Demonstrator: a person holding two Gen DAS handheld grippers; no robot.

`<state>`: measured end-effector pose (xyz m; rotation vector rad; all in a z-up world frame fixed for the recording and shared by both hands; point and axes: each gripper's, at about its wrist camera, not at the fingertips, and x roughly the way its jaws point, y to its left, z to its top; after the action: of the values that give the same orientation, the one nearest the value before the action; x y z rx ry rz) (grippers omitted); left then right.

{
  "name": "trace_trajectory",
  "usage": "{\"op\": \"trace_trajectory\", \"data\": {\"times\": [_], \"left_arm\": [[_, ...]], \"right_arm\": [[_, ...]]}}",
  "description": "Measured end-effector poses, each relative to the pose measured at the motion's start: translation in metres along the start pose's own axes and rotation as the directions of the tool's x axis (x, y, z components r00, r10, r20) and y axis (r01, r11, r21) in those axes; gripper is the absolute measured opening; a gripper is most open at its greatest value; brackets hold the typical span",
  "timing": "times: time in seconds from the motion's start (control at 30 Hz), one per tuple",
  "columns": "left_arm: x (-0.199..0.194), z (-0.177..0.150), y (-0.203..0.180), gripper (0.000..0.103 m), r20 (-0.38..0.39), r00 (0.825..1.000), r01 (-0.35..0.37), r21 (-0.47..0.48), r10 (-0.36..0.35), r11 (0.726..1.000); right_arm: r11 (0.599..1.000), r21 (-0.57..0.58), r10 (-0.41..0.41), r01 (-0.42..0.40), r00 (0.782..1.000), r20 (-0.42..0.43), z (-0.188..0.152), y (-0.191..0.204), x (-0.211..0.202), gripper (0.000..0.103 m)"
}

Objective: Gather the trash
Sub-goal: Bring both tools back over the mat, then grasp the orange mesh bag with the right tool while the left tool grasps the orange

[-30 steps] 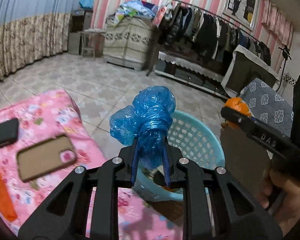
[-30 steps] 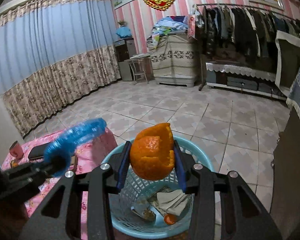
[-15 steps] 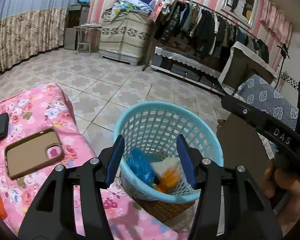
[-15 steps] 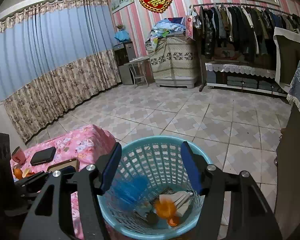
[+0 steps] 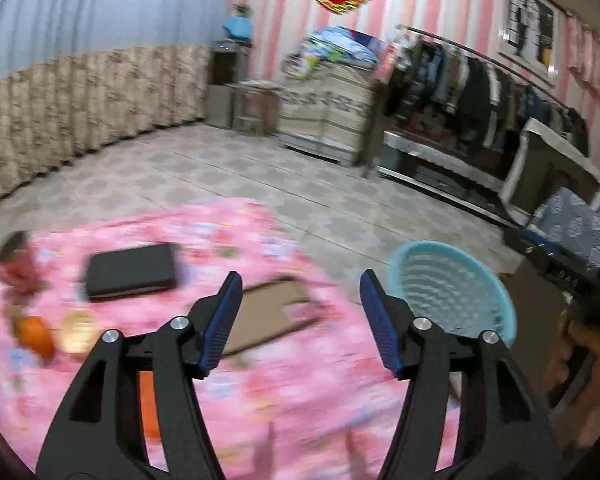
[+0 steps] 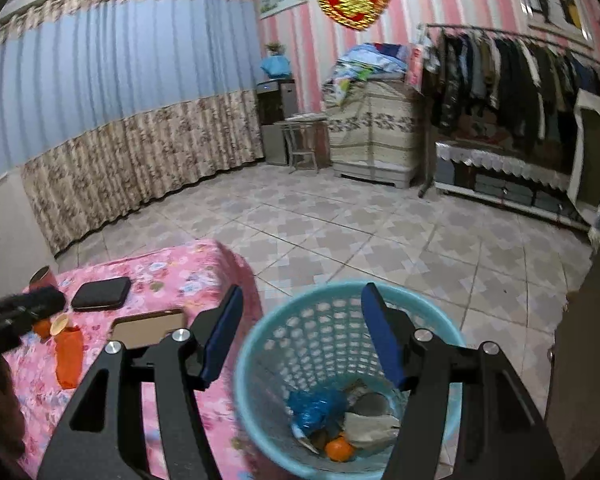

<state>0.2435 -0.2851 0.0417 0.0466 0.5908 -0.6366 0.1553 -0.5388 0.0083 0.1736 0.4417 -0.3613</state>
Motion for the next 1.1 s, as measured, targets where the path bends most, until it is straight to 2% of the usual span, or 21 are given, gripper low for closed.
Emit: {"op": "trace_trajectory", "data": {"times": [0.17,0.3,0.37,0.4,0.47,0.5,0.63,0.9,1.0,1.07,1.1], "left_arm": [[-0.047,-0.006,0.086,0.068,0.033,0.988,-0.151,-0.043,0.152,0.988],[-0.074,-0.031,0.166,0.069,0.029,0.952,-0.302,-0.092,0.306,0.949],[-0.074,-0.039,0.191,0.07,-0.015,0.947,-0.321,-0.106,0.322,0.941],[-0.078,-0.043,0.206,0.07,-0.029,0.941,-0.338,-0.102,0.336,0.936],[-0.087,-0.048,0.226,0.075,-0.022,0.926,-0.376,-0.15,0.378,0.914],[-0.091,-0.049,0.237,0.077,-0.024,0.928,-0.369,-0.191,0.371,0.91],[-0.097,-0.052,0.25,0.082,-0.035,0.937,-0.342,-0.278,0.347,0.897],[-0.079,-0.06,0.241,0.083,-0.079,0.943,-0.333,-0.228,0.323,0.915],[-0.068,-0.066,0.241,0.083,-0.115,0.944,-0.329,-0.219,0.311,0.919],[-0.063,-0.069,0.241,0.083,-0.129,0.945,-0.324,-0.215,0.302,0.921],[-0.06,-0.07,0.239,0.083,-0.137,0.944,-0.324,-0.205,0.301,0.924]], "right_arm": [[0.993,-0.068,0.097,-0.097,0.995,0.009,0.009,0.071,0.003,0.069],[0.976,-0.079,0.203,-0.202,0.979,0.015,0.006,0.141,0.01,0.075],[0.958,-0.086,0.273,-0.274,0.962,-0.018,-0.002,0.175,0.019,0.075],[0.943,-0.113,0.307,-0.312,0.95,-0.06,-0.011,0.198,0.027,0.075],[0.925,-0.154,0.33,-0.347,0.936,-0.125,-0.028,0.23,0.039,0.075],[0.908,-0.178,0.35,-0.381,0.919,-0.181,-0.04,0.249,0.046,0.075],[0.875,-0.206,0.371,-0.438,0.881,-0.295,-0.065,0.289,0.068,0.079],[0.865,-0.26,0.291,-0.428,0.853,-0.434,-0.097,0.339,0.125,0.08],[0.868,-0.287,0.247,-0.407,0.852,-0.461,-0.106,0.351,0.142,0.079],[0.866,-0.286,0.242,-0.409,0.845,-0.477,-0.109,0.352,0.148,0.063],[0.862,-0.276,0.255,-0.424,0.835,-0.487,-0.11,0.351,0.15,0.049]]}}
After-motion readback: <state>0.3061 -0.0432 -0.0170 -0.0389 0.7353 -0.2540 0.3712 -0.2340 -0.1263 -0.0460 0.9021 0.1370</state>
